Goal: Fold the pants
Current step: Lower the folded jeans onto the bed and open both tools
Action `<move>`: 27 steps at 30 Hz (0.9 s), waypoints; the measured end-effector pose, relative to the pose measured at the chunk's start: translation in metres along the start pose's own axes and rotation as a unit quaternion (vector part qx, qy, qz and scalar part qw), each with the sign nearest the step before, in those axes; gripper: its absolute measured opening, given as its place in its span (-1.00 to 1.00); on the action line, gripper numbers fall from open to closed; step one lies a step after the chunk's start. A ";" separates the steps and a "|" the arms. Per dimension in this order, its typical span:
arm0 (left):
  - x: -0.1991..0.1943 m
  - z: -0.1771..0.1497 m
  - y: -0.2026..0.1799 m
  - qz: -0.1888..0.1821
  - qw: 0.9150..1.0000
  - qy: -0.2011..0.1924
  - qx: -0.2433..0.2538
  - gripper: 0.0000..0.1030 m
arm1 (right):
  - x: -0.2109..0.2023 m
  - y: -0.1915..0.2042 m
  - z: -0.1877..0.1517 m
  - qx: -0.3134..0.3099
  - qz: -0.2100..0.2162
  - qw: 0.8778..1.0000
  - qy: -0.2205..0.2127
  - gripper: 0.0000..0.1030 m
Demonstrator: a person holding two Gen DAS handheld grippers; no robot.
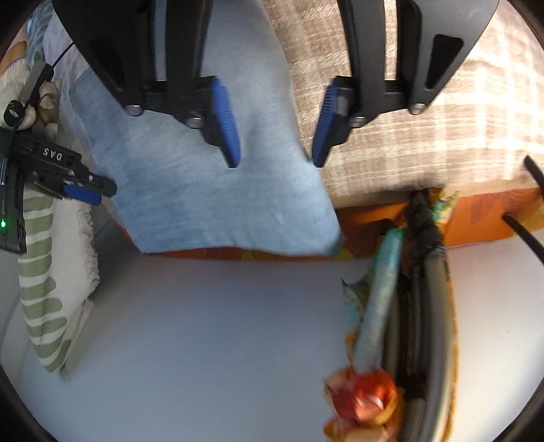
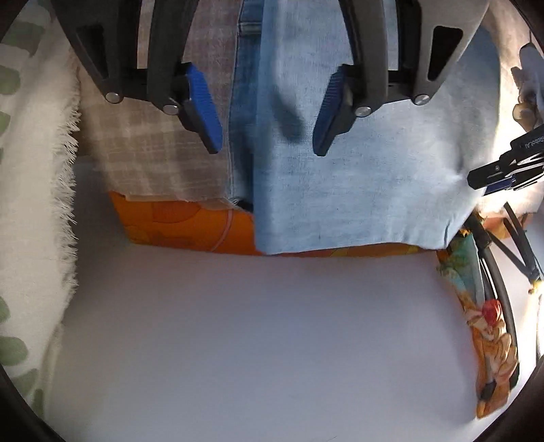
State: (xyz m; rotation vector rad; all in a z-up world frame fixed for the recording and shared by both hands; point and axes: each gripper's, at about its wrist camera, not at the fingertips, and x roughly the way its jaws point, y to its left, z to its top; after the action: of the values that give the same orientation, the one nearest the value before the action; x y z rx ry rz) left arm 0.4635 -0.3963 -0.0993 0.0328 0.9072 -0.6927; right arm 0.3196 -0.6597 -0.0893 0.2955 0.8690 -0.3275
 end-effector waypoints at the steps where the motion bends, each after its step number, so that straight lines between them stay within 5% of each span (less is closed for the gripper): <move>1: -0.008 0.001 0.000 -0.002 1.000 -0.005 -0.001 -0.04 | -0.004 0.000 0.000 0.002 0.002 1.000 -0.002 0.24; 10: -0.070 0.001 0.005 0.011 0.999 -0.034 0.017 0.32 | -0.068 0.012 -0.012 0.010 0.003 0.999 -0.041 0.61; 27: -0.208 -0.052 0.007 0.027 0.996 -0.085 0.024 0.39 | -0.206 0.080 -0.057 0.010 0.019 0.992 -0.121 0.92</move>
State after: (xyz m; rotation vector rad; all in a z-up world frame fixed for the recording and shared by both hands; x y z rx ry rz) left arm 0.3438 -0.2626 0.0188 0.0395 0.7232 -0.6571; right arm 0.1879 -0.5320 0.0471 0.2843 0.6212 -0.3285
